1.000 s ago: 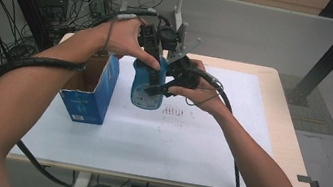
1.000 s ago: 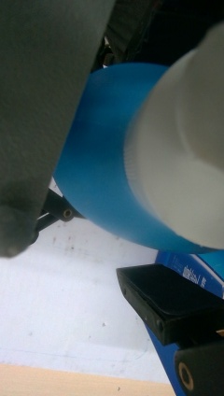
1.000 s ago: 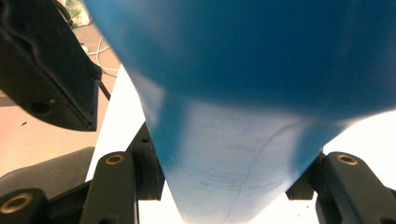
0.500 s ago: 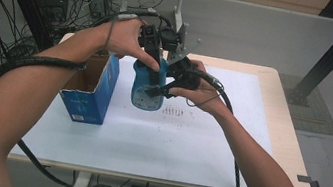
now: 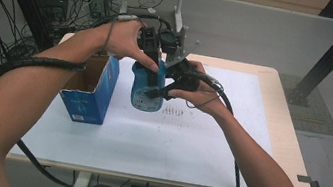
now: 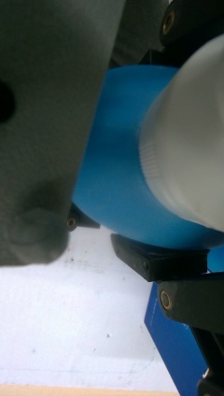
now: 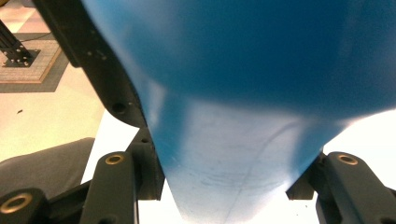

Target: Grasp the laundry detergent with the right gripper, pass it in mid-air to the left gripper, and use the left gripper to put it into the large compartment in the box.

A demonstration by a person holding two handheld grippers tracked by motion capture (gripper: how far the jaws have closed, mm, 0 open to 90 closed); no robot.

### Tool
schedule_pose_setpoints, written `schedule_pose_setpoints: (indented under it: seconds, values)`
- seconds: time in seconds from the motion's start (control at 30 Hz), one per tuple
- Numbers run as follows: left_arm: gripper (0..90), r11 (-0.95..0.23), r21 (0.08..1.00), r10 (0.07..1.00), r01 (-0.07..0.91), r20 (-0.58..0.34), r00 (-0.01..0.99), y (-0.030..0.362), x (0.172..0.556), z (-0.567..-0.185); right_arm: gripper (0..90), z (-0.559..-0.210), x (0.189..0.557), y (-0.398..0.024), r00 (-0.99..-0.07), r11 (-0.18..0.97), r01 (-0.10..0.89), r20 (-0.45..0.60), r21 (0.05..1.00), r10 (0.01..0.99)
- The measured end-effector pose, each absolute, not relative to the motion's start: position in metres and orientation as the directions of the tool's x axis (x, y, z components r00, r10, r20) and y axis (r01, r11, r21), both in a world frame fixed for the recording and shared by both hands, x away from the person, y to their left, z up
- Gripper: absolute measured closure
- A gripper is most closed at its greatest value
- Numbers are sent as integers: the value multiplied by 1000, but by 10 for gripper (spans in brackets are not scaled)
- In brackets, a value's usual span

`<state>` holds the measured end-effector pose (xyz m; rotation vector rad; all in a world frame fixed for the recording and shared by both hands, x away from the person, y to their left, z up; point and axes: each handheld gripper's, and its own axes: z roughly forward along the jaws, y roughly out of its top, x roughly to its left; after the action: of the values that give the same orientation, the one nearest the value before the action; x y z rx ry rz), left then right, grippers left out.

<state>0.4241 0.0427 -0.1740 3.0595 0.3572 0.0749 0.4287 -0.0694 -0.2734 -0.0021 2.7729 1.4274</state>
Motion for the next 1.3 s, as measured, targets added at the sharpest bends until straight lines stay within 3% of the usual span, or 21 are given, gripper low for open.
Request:
schedule_pose_setpoints:
  seconds: [1.3]
  values:
    - [359,-971,67,232,229,26,972,37,425,-177,429,-279,432,-74,-1000,560,-2,9,828,-16]
